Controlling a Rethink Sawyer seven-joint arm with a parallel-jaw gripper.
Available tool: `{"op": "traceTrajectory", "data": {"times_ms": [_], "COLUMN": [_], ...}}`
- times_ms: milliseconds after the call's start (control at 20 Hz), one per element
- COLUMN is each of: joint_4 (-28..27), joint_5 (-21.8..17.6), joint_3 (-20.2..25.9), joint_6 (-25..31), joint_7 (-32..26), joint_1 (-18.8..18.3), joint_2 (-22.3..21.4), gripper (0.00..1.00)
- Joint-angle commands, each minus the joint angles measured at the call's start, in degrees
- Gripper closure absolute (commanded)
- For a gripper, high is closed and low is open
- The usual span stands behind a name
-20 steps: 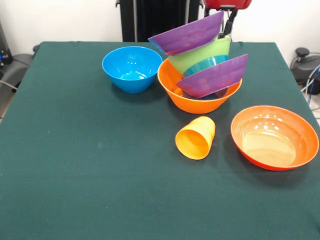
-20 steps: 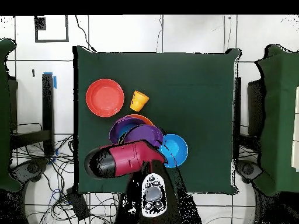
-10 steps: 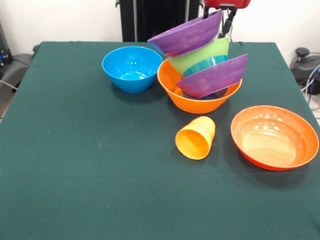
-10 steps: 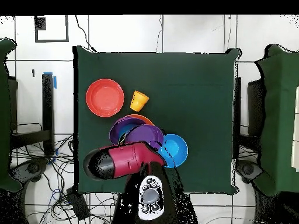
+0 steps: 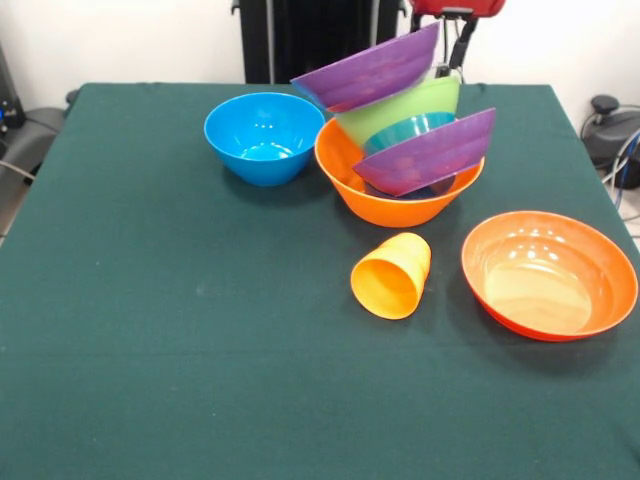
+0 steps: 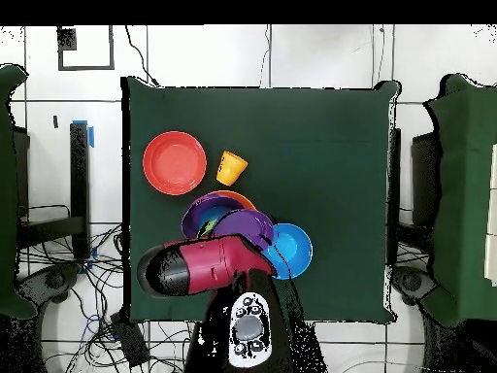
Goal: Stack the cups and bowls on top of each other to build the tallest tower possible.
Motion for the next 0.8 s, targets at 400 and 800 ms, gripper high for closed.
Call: {"op": "traceTrajectory", "data": {"times_ms": [400,800], "joint_4": [-4.14,-4.16], "joint_5": [2.60,2.98], "joint_3": [0.66,0.48], "joint_6": [0.20,0.01], "joint_7": [8.84,8.53], "joint_1": [2.11,2.53], "joint_2": [3.40,3.59], "gripper": [0.00,0.00]}}
